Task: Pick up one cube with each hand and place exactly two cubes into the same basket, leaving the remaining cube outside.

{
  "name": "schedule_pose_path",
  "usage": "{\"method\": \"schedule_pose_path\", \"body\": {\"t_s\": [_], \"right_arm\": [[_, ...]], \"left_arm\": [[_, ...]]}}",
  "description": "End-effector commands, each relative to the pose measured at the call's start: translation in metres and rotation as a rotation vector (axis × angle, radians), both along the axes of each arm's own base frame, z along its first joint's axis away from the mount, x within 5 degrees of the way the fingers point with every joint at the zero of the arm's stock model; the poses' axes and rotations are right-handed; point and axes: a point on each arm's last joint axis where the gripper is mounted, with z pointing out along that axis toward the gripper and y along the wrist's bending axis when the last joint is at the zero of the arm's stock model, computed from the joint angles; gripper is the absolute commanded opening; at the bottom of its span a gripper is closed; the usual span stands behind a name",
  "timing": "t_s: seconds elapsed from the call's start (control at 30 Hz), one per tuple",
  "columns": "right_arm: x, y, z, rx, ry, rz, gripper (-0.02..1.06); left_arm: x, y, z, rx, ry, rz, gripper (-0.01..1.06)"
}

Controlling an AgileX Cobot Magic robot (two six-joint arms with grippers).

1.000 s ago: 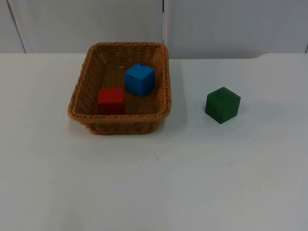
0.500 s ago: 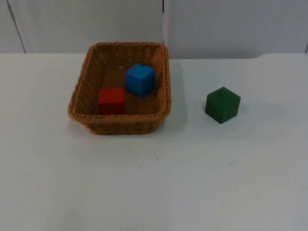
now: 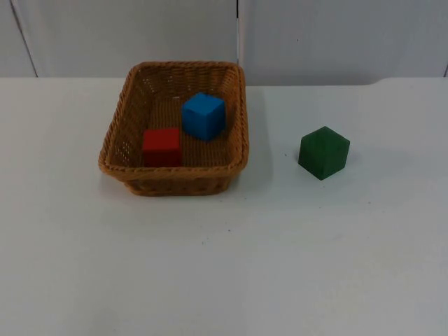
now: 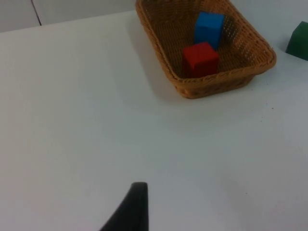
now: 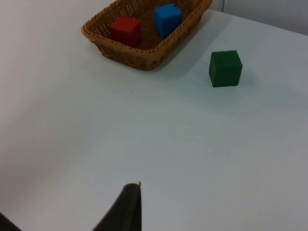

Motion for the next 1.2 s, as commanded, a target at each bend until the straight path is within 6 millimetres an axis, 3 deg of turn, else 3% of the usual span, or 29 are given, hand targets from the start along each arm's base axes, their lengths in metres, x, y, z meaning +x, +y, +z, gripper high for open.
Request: {"method": "schedule_pose_path", "body": {"t_s": [0.0, 0.73, 1.17], "right_arm": [[0.0003, 0.0001, -0.0022, -0.001, 0.004, -0.022, 1.05], [0.0002, 0.0028, -0.0022, 0.000, 0.005, -0.378, 1.05], [0.0003, 0.0032, -0.0021, 0.001, 0.003, -0.427, 1.05]], "left_arm": [[0.0006, 0.0002, -0.0006, -0.003, -0.008, 0.005, 1.05], [0.0006, 0.0002, -0.0006, -0.003, -0.008, 0.005, 1.05], [0.0006, 0.0002, -0.0006, -0.003, -0.008, 0.005, 1.05]]}}
